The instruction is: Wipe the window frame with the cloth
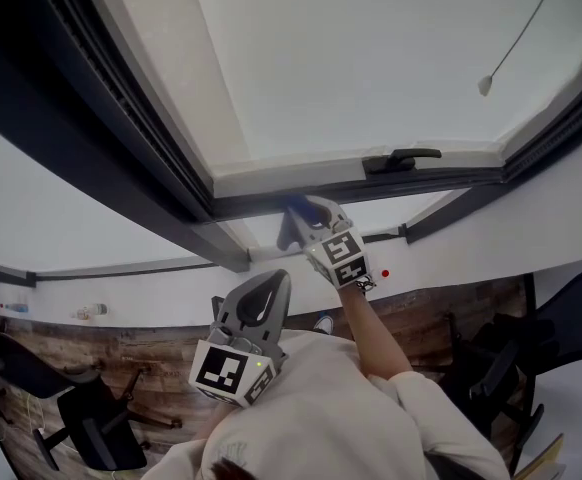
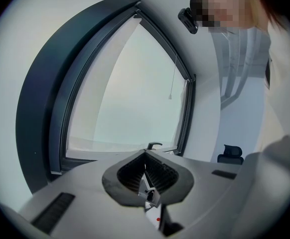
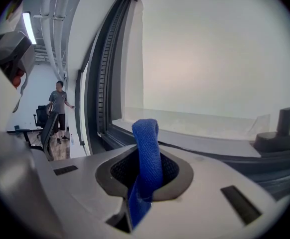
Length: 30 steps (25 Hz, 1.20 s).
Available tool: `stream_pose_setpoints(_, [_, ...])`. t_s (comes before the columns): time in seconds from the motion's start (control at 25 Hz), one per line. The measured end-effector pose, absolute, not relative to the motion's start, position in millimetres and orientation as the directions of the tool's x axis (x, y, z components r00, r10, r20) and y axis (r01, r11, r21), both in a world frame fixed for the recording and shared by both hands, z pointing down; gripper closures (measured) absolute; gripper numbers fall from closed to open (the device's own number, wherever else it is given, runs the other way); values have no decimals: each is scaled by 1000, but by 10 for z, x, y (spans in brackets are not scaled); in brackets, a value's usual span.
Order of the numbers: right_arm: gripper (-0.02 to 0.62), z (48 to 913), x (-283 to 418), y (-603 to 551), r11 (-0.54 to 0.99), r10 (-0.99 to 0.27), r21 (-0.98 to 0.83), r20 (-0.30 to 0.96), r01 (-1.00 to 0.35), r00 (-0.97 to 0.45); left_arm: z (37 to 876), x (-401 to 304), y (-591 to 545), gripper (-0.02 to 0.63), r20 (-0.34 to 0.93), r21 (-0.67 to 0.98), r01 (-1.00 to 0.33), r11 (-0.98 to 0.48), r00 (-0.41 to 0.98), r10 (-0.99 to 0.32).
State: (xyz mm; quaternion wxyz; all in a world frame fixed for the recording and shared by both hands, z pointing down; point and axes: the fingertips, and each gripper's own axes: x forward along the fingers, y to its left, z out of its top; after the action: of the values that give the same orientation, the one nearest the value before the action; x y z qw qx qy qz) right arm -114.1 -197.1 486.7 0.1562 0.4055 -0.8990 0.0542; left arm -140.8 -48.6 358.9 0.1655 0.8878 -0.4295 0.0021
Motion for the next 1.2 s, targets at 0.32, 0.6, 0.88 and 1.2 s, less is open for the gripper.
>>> stream_pose_setpoints(0.32, [540,4859,-834,-1991,655,-720,22,322,-756,-615,3579,-1164,-507,597,148,288,-763,-579,633,-760])
stream_pose_setpoints(0.6, [540,4852,-599,-2013,649,-726,23,315,-760,-611,3576,-961,-540,597,148,287,-757,-586,640,-754])
stream_pose_setpoints(0.88, [540,4842,-369,-2035,631,-741,15,309,-776,-596,3561,-785,-558,597,143,294,-747,-596,651,-745])
stream_pose_setpoints(1.2, [540,4841,-190,-2052,622,-748,14,306,-783,-589,3588,-668,-563,597,148,289,-747,-598,652,-743])
